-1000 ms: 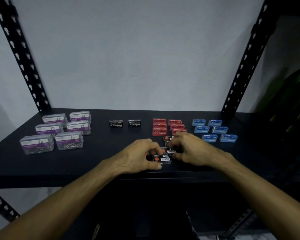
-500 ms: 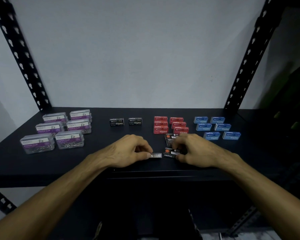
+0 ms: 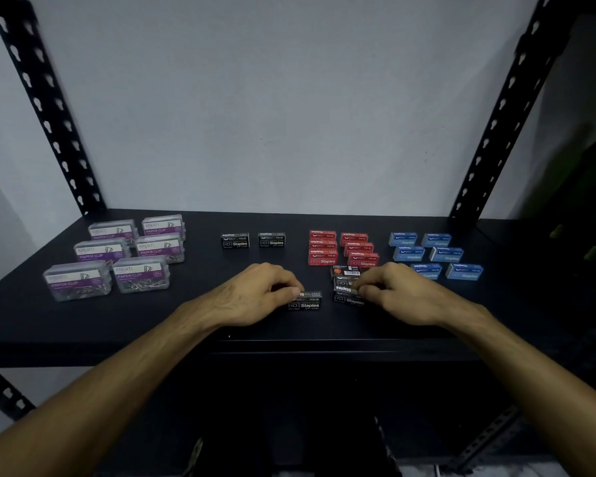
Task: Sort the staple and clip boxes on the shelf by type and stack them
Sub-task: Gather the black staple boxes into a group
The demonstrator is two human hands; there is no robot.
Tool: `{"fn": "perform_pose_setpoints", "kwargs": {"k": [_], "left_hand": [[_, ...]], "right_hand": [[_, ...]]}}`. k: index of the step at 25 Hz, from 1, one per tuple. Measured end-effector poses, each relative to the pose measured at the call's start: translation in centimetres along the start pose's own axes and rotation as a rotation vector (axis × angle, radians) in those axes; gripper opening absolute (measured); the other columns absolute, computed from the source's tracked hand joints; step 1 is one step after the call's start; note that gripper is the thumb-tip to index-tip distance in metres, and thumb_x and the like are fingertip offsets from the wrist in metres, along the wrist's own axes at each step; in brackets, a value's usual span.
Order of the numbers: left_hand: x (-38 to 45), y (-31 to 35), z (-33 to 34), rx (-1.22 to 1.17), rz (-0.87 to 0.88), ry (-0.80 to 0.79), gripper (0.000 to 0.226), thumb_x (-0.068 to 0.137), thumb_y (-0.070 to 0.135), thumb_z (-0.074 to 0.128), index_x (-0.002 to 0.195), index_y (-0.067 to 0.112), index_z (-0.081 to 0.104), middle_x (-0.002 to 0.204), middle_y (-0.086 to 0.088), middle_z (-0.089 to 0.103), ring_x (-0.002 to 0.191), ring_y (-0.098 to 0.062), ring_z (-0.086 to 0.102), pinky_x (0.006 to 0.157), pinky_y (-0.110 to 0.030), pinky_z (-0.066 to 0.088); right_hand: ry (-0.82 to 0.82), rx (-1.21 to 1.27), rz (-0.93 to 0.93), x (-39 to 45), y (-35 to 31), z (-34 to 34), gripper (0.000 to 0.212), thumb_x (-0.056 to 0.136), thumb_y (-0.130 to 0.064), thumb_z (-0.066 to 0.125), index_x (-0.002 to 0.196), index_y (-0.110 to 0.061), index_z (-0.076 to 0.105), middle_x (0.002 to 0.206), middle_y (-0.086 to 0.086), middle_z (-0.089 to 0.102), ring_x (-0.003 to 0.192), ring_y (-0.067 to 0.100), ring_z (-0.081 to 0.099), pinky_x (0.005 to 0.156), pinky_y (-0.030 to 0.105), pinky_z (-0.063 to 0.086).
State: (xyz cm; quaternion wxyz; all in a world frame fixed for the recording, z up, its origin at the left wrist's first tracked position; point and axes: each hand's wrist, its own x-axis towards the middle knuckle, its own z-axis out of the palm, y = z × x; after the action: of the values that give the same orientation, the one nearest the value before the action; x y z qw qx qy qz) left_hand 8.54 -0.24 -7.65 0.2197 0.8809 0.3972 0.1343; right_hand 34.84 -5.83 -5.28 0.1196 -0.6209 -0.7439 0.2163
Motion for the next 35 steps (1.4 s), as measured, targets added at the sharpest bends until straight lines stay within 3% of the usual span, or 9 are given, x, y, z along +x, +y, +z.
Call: {"fn": "perform_pose_setpoints", "kwargs": {"k": [4,7,9,13,16,20,25,30,35], "left_hand": [[-0.1,0.2,-0.2,-0.039,0.008,0.005,0.024,0.097,0.040,0.055,0.112,0.028,0.070,0.098,0.020,0.063,0.093,0.002,0.059,0.085,-0.021,0.046],[-0.1,0.4,-0.2,-0.060,0.009,0.013,0.024,0.091,0.044,0.062,0.109,0.030,0.070,0.091,0.016,0.064,0.084,-0.001,0.059,0.078,-0.021,0.049],[-0.1,0.6,-0.1,-0.041,0.008,0.019,0.024,0.088,0.040,0.068,0.109,0.029,0.070,0.088,0.012,0.062,0.078,-0.004,0.058,0.074,-0.022,0.050],[0.1,0.5,0.3,0.020,0.016,0.029,0.019,0.088,0.032,0.070,0.107,0.029,0.070,0.087,0.012,0.059,0.072,-0.006,0.056,0.067,-0.018,0.045],[0.0,0.1,0.0,0.019,-0.006,0.029,0.017,0.088,0.032,0.069,0.105,0.029,0.071,0.089,0.010,0.064,0.072,-0.005,0.056,0.064,-0.015,0.043],[-0.5,-1.3,-2.1,0.020,-0.059,0.059,0.013,0.087,0.030,0.070,0.100,0.030,0.071,0.084,0.007,0.068,0.073,-0.006,0.060,0.064,-0.017,0.046],[0.2,-4.2,-5.3,0.101,-0.174,0.123,0.006,0.088,0.025,0.071,0.093,0.028,0.069,0.084,0.009,0.067,0.077,-0.006,0.062,0.065,-0.020,0.045],[1.5,-7.1,-6.2,0.202,-0.294,0.166,0.015,0.088,0.024,0.070,0.103,0.022,0.067,0.105,0.002,0.068,0.095,-0.015,0.062,0.085,-0.035,0.052],[2.1,-8.0,-6.1,0.301,-0.334,0.167,0.019,0.089,0.022,0.068,0.108,0.020,0.065,0.114,-0.004,0.065,0.103,-0.022,0.061,0.084,-0.034,0.049]], "right_hand": [[0.053,0.004,-0.015,-0.1,0.1,0.2,0.026,0.102,-0.030,0.050,0.121,-0.028,0.067,0.109,-0.017,0.066,0.098,-0.003,0.059,0.090,0.025,0.047],[0.069,0.012,-0.020,-0.1,0.2,0.1,0.025,0.100,-0.033,0.053,0.121,-0.028,0.066,0.109,-0.016,0.065,0.098,-0.002,0.059,0.089,0.024,0.047],[0.072,-0.009,-0.041,0.1,0.2,0.1,0.024,0.097,-0.034,0.058,0.119,-0.028,0.066,0.109,-0.016,0.066,0.097,-0.002,0.059,0.088,0.023,0.048],[0.091,-0.115,-0.091,0.3,-0.2,0.6,0.014,0.092,-0.032,0.067,0.104,-0.026,0.069,0.096,-0.016,0.065,0.085,-0.002,0.059,0.070,0.016,0.045],[0.117,-0.109,-0.114,0.5,-0.7,0.6,0.007,0.092,-0.028,0.067,0.098,-0.026,0.069,0.092,-0.014,0.066,0.082,0.000,0.060,0.072,0.021,0.050],[0.176,-0.083,-0.154,1.7,-2.2,0.6,0.006,0.092,-0.022,0.066,0.097,-0.023,0.069,0.088,-0.015,0.063,0.080,-0.001,0.059,0.068,0.014,0.045],[0.210,-0.041,-0.197,5.5,-4.6,1.2,0.009,0.093,-0.021,0.064,0.101,-0.020,0.069,0.093,-0.010,0.067,0.084,0.006,0.060,0.075,0.026,0.048],[0.257,-0.083,-0.199,9.9,-7.2,2.7,0.017,0.093,-0.017,0.062,0.109,-0.016,0.069,0.107,-0.001,0.071,0.096,0.017,0.064,0.080,0.026,0.046],[0.168,-0.202,-0.168,13.0,-8.0,3.5,0.015,0.092,-0.010,0.057,0.101,-0.011,0.069,0.101,0.006,0.071,0.093,0.026,0.066,0.081,0.039,0.055]]}}
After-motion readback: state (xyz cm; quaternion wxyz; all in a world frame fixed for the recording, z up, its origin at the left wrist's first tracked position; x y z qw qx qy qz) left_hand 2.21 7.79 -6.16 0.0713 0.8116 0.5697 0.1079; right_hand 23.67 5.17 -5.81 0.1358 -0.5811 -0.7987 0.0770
